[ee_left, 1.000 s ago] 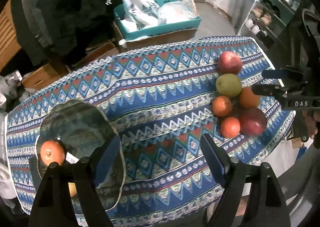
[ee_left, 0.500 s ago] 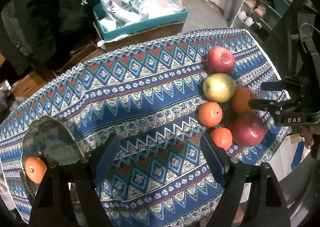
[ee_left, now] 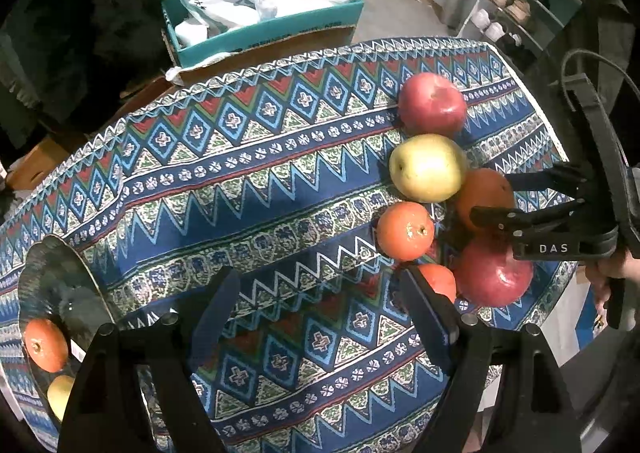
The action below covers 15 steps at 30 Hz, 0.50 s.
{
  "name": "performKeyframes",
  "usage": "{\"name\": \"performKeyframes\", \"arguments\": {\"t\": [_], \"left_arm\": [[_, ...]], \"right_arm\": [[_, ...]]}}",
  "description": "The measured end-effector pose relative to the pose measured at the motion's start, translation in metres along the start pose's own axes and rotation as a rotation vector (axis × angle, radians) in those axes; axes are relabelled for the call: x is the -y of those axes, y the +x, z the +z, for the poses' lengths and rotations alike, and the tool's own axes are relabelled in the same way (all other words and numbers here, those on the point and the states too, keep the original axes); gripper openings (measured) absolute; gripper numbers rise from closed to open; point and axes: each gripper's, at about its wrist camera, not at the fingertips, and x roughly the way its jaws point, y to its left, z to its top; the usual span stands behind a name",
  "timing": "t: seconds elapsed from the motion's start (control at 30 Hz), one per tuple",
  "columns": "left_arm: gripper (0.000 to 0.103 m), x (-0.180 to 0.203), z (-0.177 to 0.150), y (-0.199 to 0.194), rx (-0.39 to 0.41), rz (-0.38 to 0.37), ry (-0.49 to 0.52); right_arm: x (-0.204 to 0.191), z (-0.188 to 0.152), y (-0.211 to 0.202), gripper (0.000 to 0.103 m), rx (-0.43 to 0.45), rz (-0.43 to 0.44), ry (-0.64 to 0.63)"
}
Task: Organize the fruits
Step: 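Move both grippers back to the fruit cluster, then grasp a tangerine with the left gripper while the right gripper grasps an orange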
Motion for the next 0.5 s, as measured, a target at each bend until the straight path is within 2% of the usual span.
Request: {"name": "performKeyframes", "arguments": {"t": [0.3,0.5], "left_arm": [[0.084,0.001,0.012,0.003,0.007,-0.028,-0.028],[0.084,0.011,0.017,0.012,-0.006,-0.031,-0.015]], "right_arm": [[-0.005,-0.007,0.019,0.073,-0.004,0.028,0.018],[-0.004,-0.008,0.038,0.071,0.000,0.081,0.041]]}}
